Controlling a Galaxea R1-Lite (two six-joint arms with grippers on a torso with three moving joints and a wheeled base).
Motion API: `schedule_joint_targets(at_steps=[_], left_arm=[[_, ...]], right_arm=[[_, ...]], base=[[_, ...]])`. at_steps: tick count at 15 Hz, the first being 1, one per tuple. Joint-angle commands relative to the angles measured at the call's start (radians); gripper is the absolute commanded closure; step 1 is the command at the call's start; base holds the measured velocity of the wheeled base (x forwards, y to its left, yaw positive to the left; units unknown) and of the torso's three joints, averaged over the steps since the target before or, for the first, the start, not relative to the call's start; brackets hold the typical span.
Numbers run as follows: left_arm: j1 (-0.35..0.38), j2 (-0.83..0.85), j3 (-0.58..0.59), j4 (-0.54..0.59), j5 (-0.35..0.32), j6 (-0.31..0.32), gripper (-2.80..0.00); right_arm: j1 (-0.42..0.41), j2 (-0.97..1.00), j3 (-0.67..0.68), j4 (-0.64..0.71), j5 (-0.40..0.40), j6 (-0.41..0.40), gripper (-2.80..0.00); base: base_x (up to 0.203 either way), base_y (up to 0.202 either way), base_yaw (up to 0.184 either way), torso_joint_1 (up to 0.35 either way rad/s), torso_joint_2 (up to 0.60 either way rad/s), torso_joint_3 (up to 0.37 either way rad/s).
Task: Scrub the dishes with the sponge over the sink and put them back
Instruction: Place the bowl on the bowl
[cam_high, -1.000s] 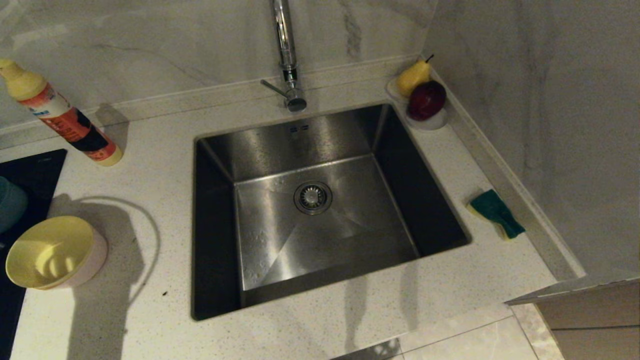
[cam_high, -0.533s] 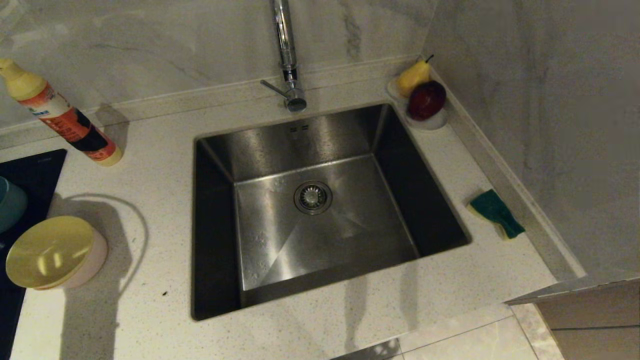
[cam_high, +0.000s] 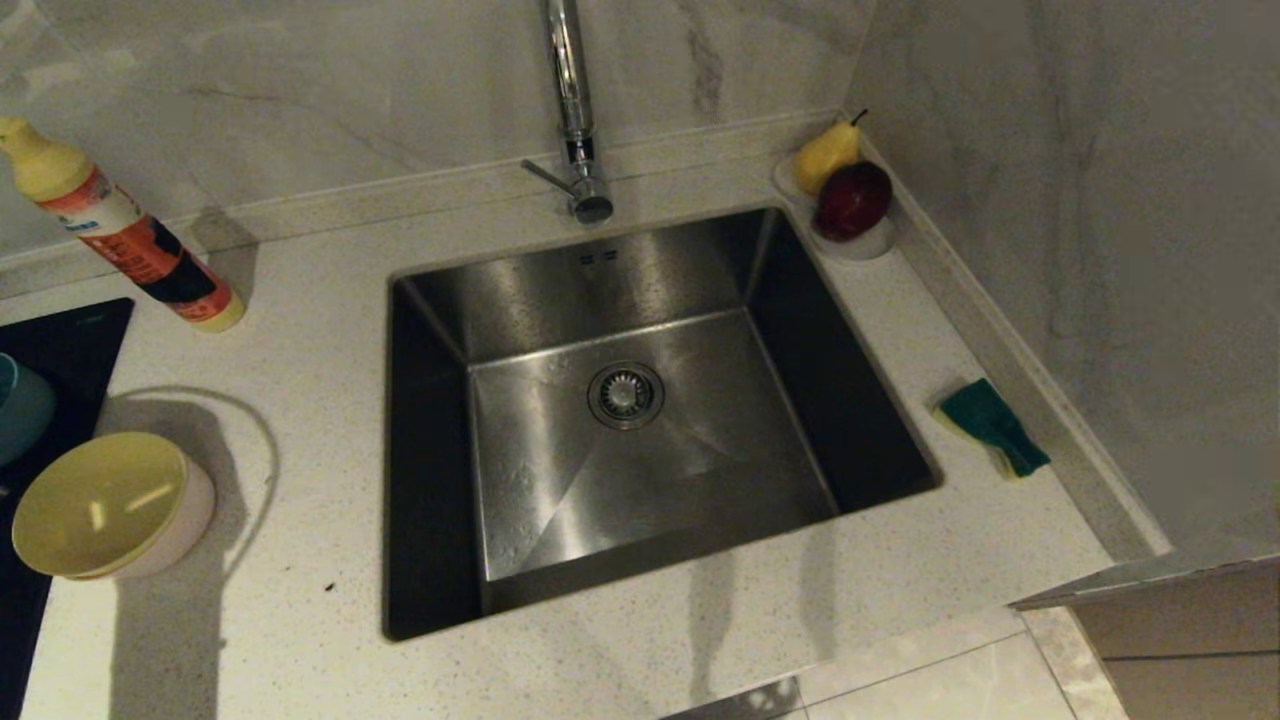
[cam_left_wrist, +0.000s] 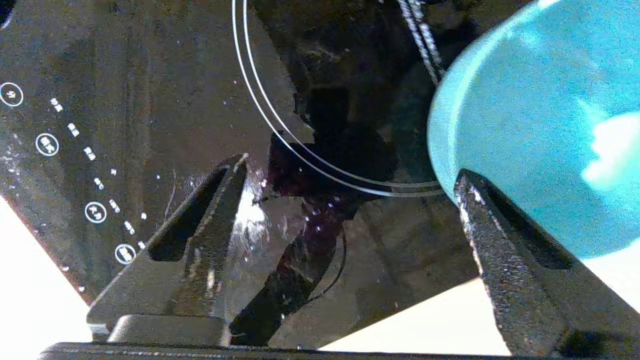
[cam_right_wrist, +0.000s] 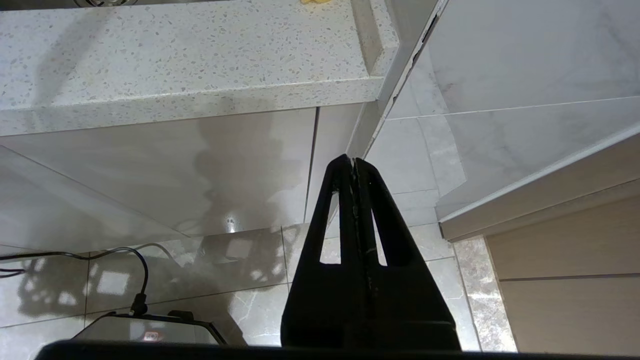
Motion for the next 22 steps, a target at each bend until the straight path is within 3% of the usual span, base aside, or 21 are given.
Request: schedule_joint_targets(at_steps=[1, 22], left_arm=[[0.006, 0.034, -0.014, 0.001, -0.001, -0.014, -2.8], [0.02, 0.125, -0.033, 0.003, -0.006, -0.015, -2.8]], right_arm=[[0.0, 0.0, 0.0, 0.0, 0.0, -0.001, 0.0], [0.0, 0.0, 0.0, 0.0, 0.0, -0.001, 0.0]], base=[[0.0, 0.0, 0.0, 0.0, 0.0, 0.0], [0.0, 0.0, 0.0, 0.0, 0.0, 0.0]])
